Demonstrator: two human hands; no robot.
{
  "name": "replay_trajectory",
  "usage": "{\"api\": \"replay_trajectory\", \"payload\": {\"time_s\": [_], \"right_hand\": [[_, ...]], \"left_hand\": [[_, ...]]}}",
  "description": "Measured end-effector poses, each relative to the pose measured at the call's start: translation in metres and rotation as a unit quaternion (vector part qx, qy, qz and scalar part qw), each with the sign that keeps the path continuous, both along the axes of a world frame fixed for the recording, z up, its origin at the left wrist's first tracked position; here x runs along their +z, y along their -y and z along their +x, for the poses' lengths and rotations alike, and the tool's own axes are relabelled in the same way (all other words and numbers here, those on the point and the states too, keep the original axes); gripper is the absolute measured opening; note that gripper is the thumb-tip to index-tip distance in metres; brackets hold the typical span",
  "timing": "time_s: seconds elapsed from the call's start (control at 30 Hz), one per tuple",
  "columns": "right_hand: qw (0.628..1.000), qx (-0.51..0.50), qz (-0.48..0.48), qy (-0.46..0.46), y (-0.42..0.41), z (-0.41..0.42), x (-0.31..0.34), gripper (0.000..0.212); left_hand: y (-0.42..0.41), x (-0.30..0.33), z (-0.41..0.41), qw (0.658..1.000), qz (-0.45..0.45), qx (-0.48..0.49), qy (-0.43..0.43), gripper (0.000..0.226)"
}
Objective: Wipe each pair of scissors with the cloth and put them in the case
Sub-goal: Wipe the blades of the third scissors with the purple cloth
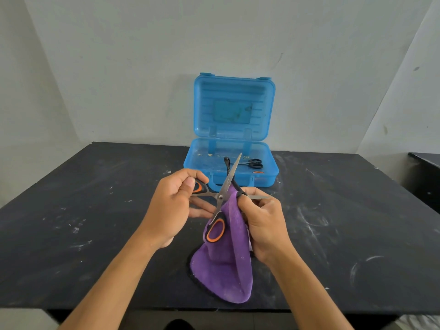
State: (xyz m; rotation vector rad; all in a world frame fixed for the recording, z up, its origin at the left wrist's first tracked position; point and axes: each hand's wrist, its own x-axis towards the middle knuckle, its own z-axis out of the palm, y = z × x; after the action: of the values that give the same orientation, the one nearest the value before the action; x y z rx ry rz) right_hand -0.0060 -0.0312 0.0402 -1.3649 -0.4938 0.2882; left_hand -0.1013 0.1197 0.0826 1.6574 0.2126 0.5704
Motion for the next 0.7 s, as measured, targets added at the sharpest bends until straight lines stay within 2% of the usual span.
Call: {"api": "replay_trajectory", "payload": {"time_s": [0.5,0.63,0.7], "right_hand": [[0.999,-0.022,-0.010,-0.025,0.007,0.003,0.000,0.010],[0.999,-0.024,-0.004,-0.022,0.013,0.006,0.000,0.021],[1.000,-0.020,0.001,-0.024,0.016,0.006,0.001,0.019]], "left_hand": [[-0.006,-0.002,-0.001,1.000,0.019,0.012,-0.018,0.034],[-0.009,-0.002,-0.001,0.999,0.027,0.021,-0.022,0.035],[-0.010,-0.001,0.000,0.999,0.023,0.018,-0.021,0.036]]}}
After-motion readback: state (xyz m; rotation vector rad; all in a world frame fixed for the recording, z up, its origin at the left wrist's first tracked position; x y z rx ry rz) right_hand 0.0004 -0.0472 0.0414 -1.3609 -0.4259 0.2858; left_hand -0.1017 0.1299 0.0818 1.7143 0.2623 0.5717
